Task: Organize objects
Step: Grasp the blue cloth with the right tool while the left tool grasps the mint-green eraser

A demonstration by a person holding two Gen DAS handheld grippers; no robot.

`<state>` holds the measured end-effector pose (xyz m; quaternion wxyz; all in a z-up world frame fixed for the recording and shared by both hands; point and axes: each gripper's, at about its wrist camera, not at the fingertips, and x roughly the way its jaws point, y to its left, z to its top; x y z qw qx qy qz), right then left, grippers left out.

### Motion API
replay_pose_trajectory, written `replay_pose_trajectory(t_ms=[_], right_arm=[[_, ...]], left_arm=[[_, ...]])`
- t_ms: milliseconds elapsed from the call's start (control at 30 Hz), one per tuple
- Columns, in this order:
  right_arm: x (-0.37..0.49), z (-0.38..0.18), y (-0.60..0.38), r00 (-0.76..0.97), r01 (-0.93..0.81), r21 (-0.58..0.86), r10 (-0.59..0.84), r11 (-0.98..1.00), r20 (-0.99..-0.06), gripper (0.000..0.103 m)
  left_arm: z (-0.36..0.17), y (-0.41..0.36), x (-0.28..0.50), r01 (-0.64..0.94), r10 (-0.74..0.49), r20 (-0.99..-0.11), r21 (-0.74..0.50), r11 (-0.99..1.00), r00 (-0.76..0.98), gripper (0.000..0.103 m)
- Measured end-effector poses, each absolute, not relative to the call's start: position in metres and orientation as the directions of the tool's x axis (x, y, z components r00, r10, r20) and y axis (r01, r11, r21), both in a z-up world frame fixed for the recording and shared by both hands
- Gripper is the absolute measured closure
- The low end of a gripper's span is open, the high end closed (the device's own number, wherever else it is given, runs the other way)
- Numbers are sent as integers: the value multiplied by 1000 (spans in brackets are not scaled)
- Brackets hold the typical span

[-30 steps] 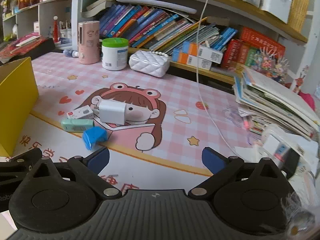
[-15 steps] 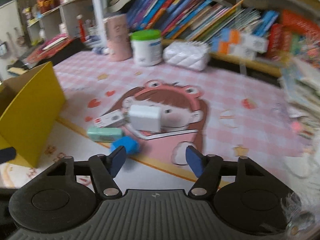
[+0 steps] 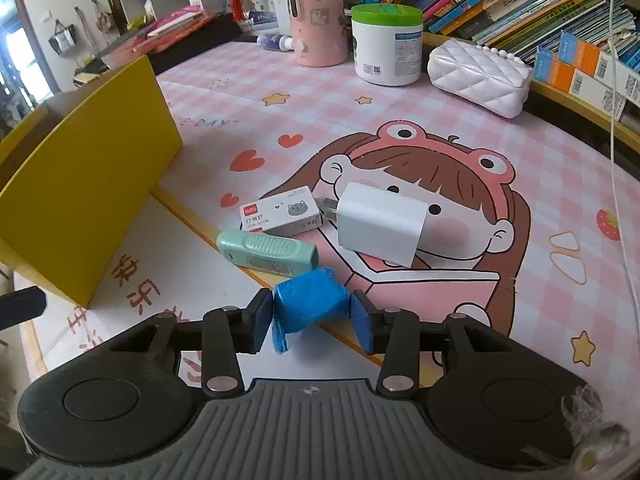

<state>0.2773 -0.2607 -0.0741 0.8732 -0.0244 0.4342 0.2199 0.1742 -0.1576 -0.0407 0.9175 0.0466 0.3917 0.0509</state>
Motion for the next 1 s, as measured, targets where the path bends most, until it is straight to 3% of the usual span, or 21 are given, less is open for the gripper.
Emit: replay_pose_trajectory(t_ms=[333,867,933,1000], right_arm=[[258,-40,-321,698,-214,156,263,964,-666,66],[229,-43,-363,718,-123,121,173,985,-674,66],[229,-44,-363,714,-122,124,174,985,-678,66],[229,-45,-362,712,-122,123,173,985,-681,66]], left_arm=[[-50,-172,209,-53,100,-715,88,995,691,12],[-82,-189,277,-135,123,-749,46,990,651,24],[-85,-187,280,-142,127,-753,45,989,646,34],[-87,-184,282,-145,121,-755,35,989,644,34]])
